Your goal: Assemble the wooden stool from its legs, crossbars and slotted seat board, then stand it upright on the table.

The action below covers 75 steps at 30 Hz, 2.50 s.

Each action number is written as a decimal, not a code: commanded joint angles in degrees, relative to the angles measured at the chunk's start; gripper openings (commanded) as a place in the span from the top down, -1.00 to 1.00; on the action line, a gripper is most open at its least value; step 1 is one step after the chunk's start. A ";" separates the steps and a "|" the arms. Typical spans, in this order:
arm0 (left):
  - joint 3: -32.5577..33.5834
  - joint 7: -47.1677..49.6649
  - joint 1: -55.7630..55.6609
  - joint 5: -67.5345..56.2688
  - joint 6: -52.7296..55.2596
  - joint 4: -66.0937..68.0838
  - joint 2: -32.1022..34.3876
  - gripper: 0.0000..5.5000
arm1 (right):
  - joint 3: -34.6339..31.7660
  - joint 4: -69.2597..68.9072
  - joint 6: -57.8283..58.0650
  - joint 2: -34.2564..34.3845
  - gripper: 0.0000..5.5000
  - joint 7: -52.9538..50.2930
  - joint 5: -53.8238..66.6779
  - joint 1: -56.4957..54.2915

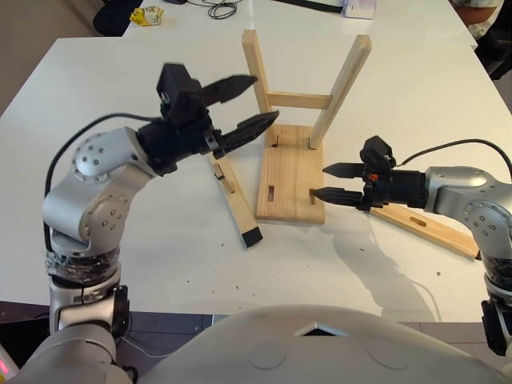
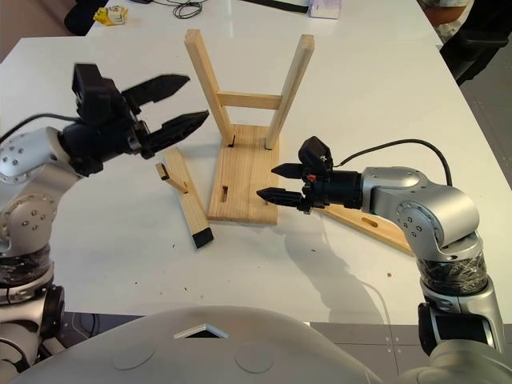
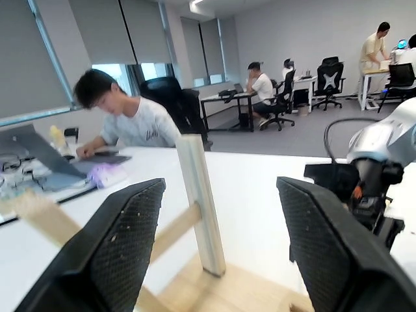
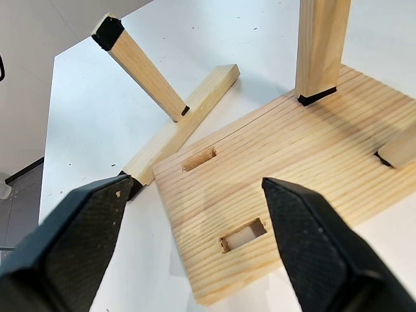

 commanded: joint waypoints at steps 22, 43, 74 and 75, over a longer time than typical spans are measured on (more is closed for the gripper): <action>-0.54 0.04 -1.99 1.22 -4.47 2.87 -2.80 -0.16 | -0.19 0.40 -0.61 -0.57 -0.35 0.00 0.11 -1.12; -7.21 0.88 10.96 7.71 -10.70 8.28 -5.83 -0.16 | 0.44 0.50 -0.72 -1.28 -0.35 0.72 0.04 -1.45; 5.86 36.94 5.71 -55.95 15.30 -15.69 13.55 -0.16 | -5.43 -0.52 -0.59 -2.89 -0.35 -0.71 1.05 2.37; 4.33 36.52 7.18 -55.00 16.18 -16.71 14.21 -0.16 | -5.60 0.21 -0.67 -3.13 -0.35 -0.55 0.88 1.77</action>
